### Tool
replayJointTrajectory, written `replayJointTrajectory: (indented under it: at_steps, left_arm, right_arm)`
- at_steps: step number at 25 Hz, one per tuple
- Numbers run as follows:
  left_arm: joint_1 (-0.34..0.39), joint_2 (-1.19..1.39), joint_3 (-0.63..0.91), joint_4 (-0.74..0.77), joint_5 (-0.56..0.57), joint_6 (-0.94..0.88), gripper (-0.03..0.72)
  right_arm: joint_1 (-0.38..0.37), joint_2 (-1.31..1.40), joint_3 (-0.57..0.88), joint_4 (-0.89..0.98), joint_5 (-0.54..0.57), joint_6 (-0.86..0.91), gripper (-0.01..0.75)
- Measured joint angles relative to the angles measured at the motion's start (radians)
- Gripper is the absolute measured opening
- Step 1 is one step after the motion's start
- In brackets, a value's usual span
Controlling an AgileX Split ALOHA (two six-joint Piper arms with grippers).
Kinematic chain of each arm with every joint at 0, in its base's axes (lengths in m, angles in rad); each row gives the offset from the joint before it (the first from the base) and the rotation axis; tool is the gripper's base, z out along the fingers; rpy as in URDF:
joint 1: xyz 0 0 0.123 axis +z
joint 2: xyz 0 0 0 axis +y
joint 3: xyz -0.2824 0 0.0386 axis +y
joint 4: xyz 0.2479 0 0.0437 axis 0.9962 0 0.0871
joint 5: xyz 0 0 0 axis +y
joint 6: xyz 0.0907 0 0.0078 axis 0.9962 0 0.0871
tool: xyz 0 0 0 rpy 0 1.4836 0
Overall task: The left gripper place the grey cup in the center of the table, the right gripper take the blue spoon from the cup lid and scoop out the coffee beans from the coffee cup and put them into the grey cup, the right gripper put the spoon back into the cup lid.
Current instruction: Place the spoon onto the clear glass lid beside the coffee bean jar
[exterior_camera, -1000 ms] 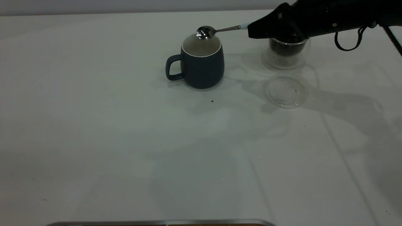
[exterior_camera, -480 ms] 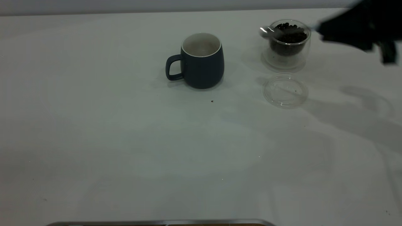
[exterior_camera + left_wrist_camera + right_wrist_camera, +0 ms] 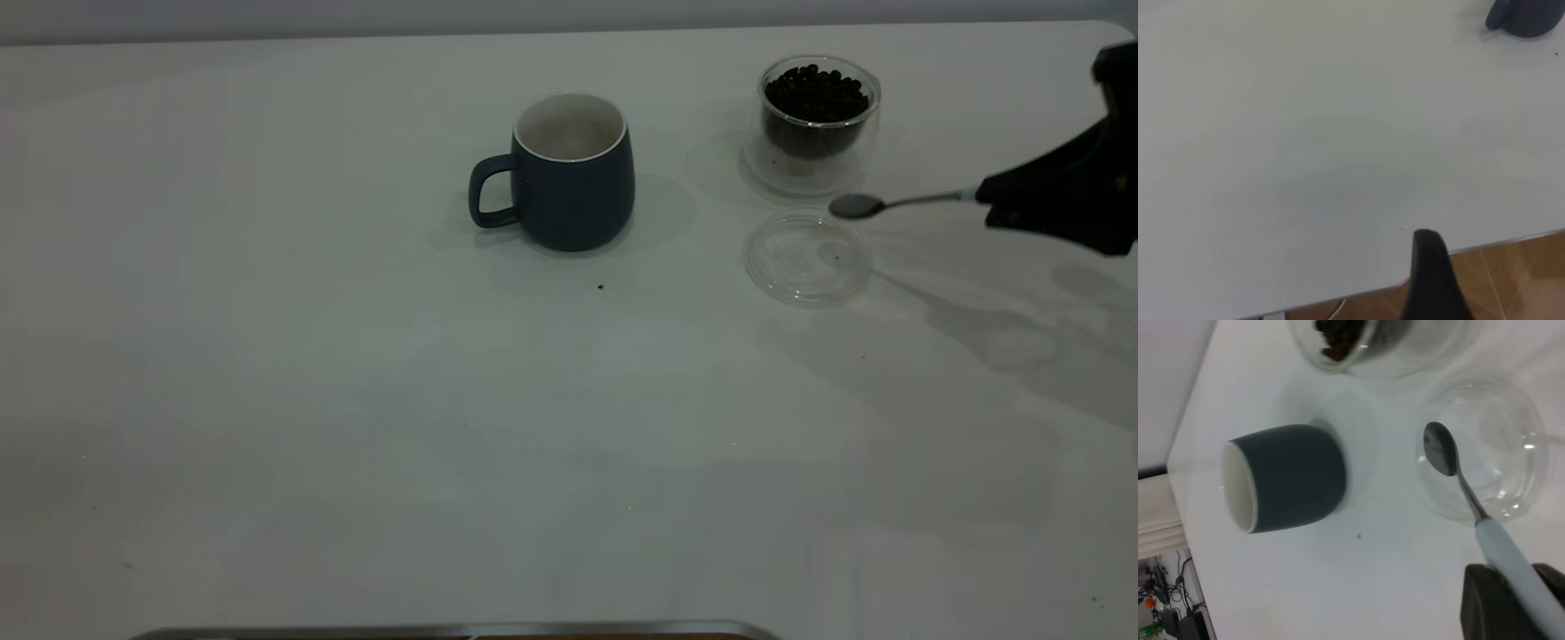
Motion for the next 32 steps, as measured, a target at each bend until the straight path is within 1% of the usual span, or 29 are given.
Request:
replayJointTrajectory:
  at_steps: [8, 18, 26, 28, 29, 30, 32]
  left_arm:
    - [0.000, 0.000, 0.000, 0.000, 0.000, -0.002, 0.555]
    - [0.000, 0.000, 0.000, 0.000, 0.000, -0.002, 0.555]
    - [0.000, 0.000, 0.000, 0.000, 0.000, -0.002, 0.555]
    - [0.000, 0.000, 0.000, 0.000, 0.000, -0.002, 0.555]
    - [0.000, 0.000, 0.000, 0.000, 0.000, -0.002, 0.555]
    - [0.000, 0.000, 0.000, 0.000, 0.000, -0.002, 0.555]
    - [0.000, 0.000, 0.000, 0.000, 0.000, -0.002, 0.555]
  right_arm:
    - [0.009, 0.140, -0.085, 0.000, 0.022, -0.003, 0.107]
    - [0.101, 0.217, -0.182, 0.000, 0.045, -0.010, 0.107]
    - [0.107, 0.223, -0.199, 0.000, 0.048, -0.031, 0.112]
    - [0.107, 0.223, -0.199, 0.000, 0.046, -0.042, 0.139]
    - [0.107, 0.223, -0.199, 0.000, 0.045, -0.050, 0.166]
    - [0.107, 0.223, -0.199, 0.000, 0.044, -0.057, 0.197]
    - [0.107, 0.223, -0.199, 0.000, 0.044, -0.075, 0.296]
